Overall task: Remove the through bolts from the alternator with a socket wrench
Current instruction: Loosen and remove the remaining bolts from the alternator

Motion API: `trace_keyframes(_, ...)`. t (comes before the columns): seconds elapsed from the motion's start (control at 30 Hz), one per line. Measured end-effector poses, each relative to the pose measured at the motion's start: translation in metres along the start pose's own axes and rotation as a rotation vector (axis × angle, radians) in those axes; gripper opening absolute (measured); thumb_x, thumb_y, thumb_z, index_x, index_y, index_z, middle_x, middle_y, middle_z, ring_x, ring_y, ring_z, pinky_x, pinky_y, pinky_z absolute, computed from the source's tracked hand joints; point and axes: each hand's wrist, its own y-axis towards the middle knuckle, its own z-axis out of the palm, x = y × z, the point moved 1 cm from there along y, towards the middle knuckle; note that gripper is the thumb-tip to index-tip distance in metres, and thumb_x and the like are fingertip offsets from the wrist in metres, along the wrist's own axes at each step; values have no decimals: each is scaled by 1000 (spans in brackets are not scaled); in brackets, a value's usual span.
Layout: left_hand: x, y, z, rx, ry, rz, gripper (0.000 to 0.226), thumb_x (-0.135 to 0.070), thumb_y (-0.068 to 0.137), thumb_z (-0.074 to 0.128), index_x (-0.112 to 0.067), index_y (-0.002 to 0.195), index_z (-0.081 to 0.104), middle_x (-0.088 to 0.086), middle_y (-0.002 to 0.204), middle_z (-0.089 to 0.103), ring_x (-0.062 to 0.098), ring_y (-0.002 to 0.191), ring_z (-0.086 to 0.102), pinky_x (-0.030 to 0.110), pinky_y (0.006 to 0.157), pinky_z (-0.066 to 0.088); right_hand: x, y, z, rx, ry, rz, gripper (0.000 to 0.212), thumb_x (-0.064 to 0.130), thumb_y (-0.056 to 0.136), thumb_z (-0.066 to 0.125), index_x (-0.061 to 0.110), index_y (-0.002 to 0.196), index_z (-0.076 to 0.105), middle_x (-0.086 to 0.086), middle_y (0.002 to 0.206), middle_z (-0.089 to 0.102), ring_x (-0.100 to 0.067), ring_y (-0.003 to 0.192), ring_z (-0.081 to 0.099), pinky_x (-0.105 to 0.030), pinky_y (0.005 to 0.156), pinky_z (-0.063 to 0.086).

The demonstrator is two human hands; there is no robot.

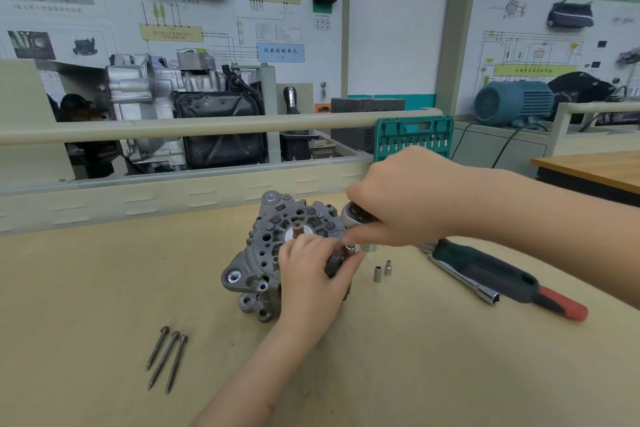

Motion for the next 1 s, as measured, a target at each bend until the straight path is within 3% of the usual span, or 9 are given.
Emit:
trace_keyframes(0.1,2,1,0,16,-23,-6,25,-32,76,66,-21,61,49,-19,59,41,-1,70,40,14,81,25,-2,1,1,23,17,1,38,52,92,29,16,85,42,3,62,37,-16,52,38,-25,47,33)
trace_keyframes(0.2,3,0,-1,34,-11,2,23,-35,77,60,-13,72,63,-11,65,53,6,74,44,14,80,26,-6,2,1,66,108,-20,23,40,95,34,19,89,38,1,79,48,-21,74,51,-33,66,46)
trace_keyframes(0.37,3,1,0,62,-10,1,25,-37,78,56,-14,66,58,-12,67,55,4,76,45,13,83,25,-8,3,5,40,91,-76,19,31,95,37,17,103,46,-1,98,58,-23,88,54,-37,85,45)
trace_keyframes(0.5,3,1,1,15,-20,-18,26,-35,74,60,-15,59,55,-17,62,47,-5,73,41,11,83,23,-10,1,2,-6,32,-40,45,57,88,28,16,87,48,1,67,48,-20,62,48,-31,65,45)
trace_keyframes(0.6,5,2,2,-6,-37,-20,24,-33,74,64,-15,60,56,-21,59,44,-5,72,42,15,82,27,-5,-1,3,-17,37,-7,53,62,82,22,15,81,46,4,57,36,-13,49,35,-25,46,32)
trace_keyframes(0.7,4,3,1,13,-63,-9,26,-32,76,66,-12,63,58,-18,61,47,-1,71,44,27,73,34,-5,0,6,-25,95,-20,40,51,91,30,16,95,48,0,76,54,-21,67,50,-32,66,46)
trace_keyframes(0.8,5,2,0,46,-45,6,35,-39,78,57,-6,68,61,-9,69,59,6,76,49,31,76,37,-9,2,7,-20,143,-84,27,40,95,34,19,106,46,1,97,59,-21,87,53,-34,86,41)
trace_keyframes(0.93,4,2,1,61,-75,0,34,-38,77,56,-6,73,67,-6,78,65,6,88,53,39,84,42,-9,2,7,-53,134,-144,26,41,94,35,19,105,46,1,96,60,-22,89,54,-32,87,39)
trace_keyframes(1.0,3,2,1,37,-83,-12,28,-34,76,61,-7,72,68,-10,76,63,1,86,50,39,84,41,-10,1,6,-69,89,-124,36,49,92,32,18,99,47,1,80,55,-24,85,55,-30,82,38)
